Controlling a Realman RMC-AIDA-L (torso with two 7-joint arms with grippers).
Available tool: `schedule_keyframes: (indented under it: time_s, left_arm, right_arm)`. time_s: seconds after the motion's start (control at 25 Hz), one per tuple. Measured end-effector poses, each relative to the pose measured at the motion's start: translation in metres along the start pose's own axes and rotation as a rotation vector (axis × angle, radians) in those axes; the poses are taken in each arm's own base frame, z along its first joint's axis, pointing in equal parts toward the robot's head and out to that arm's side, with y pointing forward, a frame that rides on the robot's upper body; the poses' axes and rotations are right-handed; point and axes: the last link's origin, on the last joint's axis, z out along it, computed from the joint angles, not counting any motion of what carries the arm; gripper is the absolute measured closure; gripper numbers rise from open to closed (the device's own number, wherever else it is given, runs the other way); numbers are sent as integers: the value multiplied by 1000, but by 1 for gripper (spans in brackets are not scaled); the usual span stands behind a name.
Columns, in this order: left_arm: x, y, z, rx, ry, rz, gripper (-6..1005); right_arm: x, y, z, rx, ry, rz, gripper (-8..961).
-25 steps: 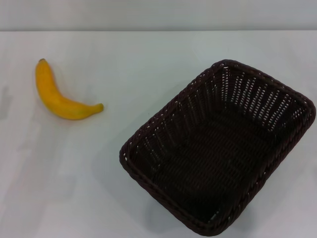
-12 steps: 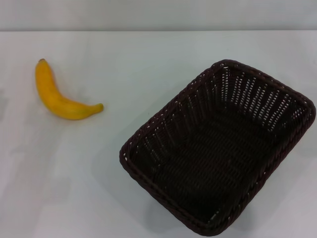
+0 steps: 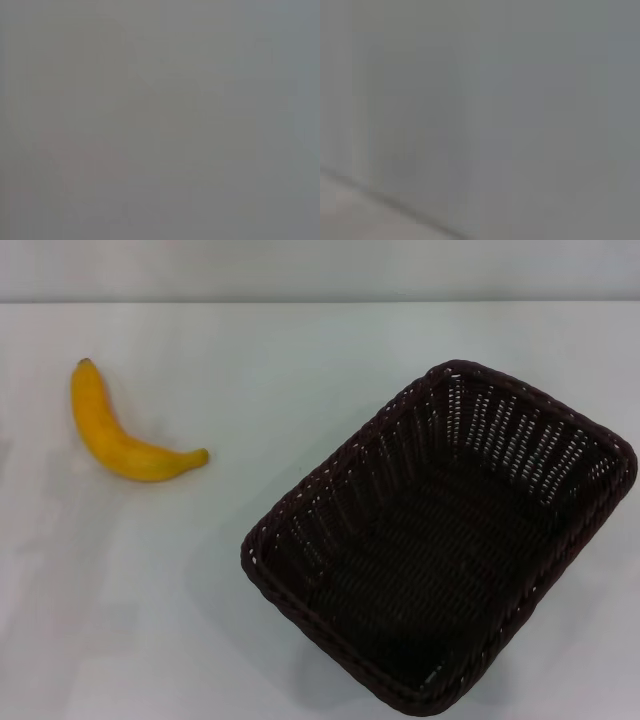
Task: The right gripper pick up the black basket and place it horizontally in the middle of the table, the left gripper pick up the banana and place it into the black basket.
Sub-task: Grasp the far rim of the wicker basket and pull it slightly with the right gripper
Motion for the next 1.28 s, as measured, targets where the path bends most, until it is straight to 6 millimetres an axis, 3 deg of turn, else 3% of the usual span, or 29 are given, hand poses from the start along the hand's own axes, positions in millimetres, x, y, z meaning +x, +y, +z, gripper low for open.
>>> schedule_keyframes:
  time_s: [0.16, 0.4, 0.48, 0.84, 1.04, 1.28]
  left_arm:
    - [0, 1, 0, -7, -2, 1, 120]
    - [4, 0, 3, -34, 7, -11, 120]
    - [7, -4, 1, -33, 10, -27, 120]
    - [16, -17, -11, -34, 6, 7, 120]
    - [17, -19, -13, -30, 3, 12, 120]
    - [20, -22, -14, -29, 7, 32, 120]
  right_arm:
    - [-40, 15, 27, -116, 190, 1, 231]
    - [-65, 26, 63, -148, 428, 9, 243]
    - [-69, 36, 84, -181, 526, 10, 247]
    - [-65, 77, 146, -238, 790, -23, 265]
    - [-56, 105, 165, -236, 896, -88, 275]
    - [-44, 122, 180, -242, 950, -96, 288]
